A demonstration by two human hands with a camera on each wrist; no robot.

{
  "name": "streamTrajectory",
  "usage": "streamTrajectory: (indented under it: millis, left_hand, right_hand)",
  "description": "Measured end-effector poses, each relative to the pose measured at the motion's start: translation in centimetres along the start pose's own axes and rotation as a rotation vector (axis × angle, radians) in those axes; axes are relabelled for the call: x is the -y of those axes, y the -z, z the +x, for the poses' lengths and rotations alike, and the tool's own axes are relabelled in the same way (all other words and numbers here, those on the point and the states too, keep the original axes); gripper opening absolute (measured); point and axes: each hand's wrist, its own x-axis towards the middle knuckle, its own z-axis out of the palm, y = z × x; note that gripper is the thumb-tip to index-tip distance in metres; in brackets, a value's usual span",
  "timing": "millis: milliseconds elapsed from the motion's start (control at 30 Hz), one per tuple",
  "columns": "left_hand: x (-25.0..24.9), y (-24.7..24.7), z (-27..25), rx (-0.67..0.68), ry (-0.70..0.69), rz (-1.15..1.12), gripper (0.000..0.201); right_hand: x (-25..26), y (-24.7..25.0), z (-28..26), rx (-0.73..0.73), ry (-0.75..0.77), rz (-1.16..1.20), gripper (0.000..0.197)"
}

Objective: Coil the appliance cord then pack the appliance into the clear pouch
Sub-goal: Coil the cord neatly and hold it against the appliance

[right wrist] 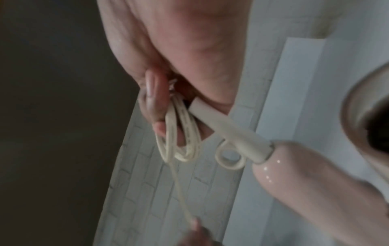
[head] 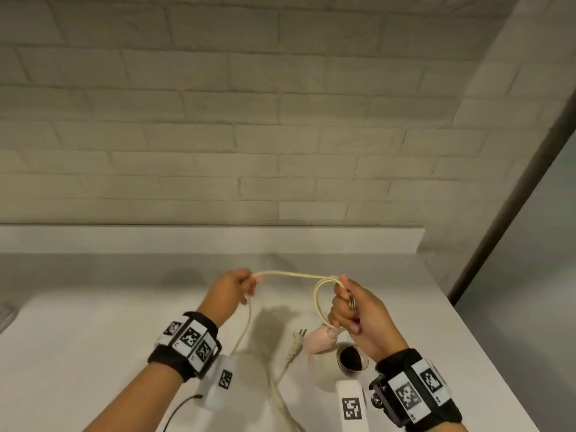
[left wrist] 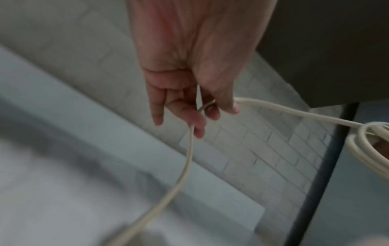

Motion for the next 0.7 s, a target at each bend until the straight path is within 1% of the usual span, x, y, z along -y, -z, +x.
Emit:
streamTrajectory:
  millis: [100, 133, 167, 233, 267, 300, 333, 400, 500, 533, 600, 633, 667, 700]
  left_hand:
    - [1.8, -4.2, -1.9, 0.23, 0.204, -0.095, 0.034]
    - [2.3, -5.4, -2.7, 0.298, 0.267, -0.185, 0.034]
    - [2.7, -6.3, -3.7, 0.357, 0.343, -0.333, 0.031]
    - [2.6, -6.9, -5.3, 0.419, 0.473, -0.674, 0.023]
    - [2.6, -6.8, -5.8, 0.431, 0.5, -0.755, 0.019]
    - [2.4, -6.6, -6.1, 0.446, 0.502, -0.743, 0.017]
    - [2.0, -6.3, -6.4, 0.46, 0.469, -0.645, 0.018]
    - [0.6, -5.6, -7.0, 0.471, 0.304, -0.228, 0.024]
    - [-2.5, -4.4, -7.5, 0.451, -0.108, 0.465, 0.029]
    - [-3.7, -3.8, -7.6, 0.41, -0.233, 0.615, 0.029]
    - [-5.9, -2.4, -7.1, 0.268, -0.481, 0.845, 0.029]
    - [-6.8, -1.7, -6.9, 0.216, -0.539, 0.958, 0.03]
    - [-7.6, -1.0, -6.5, 0.13, -0.601, 0.99, 0.029]
    - [-8.2, -0.5, -6.0, 0.041, -0.668, 0.969, 0.027]
  right_hand:
    - [-0.5, 0.4, 0.5, -0.066, 0.035, 0.165, 0.039]
    - [-0.6, 0.5, 0.7, -0.092, 0.058, 0.215, 0.038]
    - [-0.7, 0.5, 0.8, -0.116, 0.082, 0.26, 0.037]
    - [-0.7, 0.8, 0.8, -0.154, 0.125, 0.312, 0.03]
    - [-0.6, 1.0, 0.8, -0.173, 0.138, 0.316, 0.026]
    - [-0.6, 1.2, 0.8, -0.188, 0.151, 0.301, 0.024]
    - [-0.5, 1.4, 0.9, -0.2, 0.169, 0.266, 0.023]
    - [-0.5, 1.3, 1.2, -0.233, 0.204, 0.171, 0.021]
    - [-0.8, 0.5, 1.7, -0.293, 0.23, -0.068, 0.016]
    - [-1.0, 0.1, 1.7, -0.284, 0.249, -0.173, 0.014]
    - [-1.4, -0.5, 2.0, -0.233, 0.296, -0.357, 0.015]
    - [-1.5, -0.9, 2.0, -0.199, 0.304, -0.415, 0.022]
    - [-1.5, -1.1, 1.8, -0.166, 0.293, -0.456, 0.032]
    - [-1.5, -1.3, 1.6, -0.128, 0.277, -0.484, 0.043]
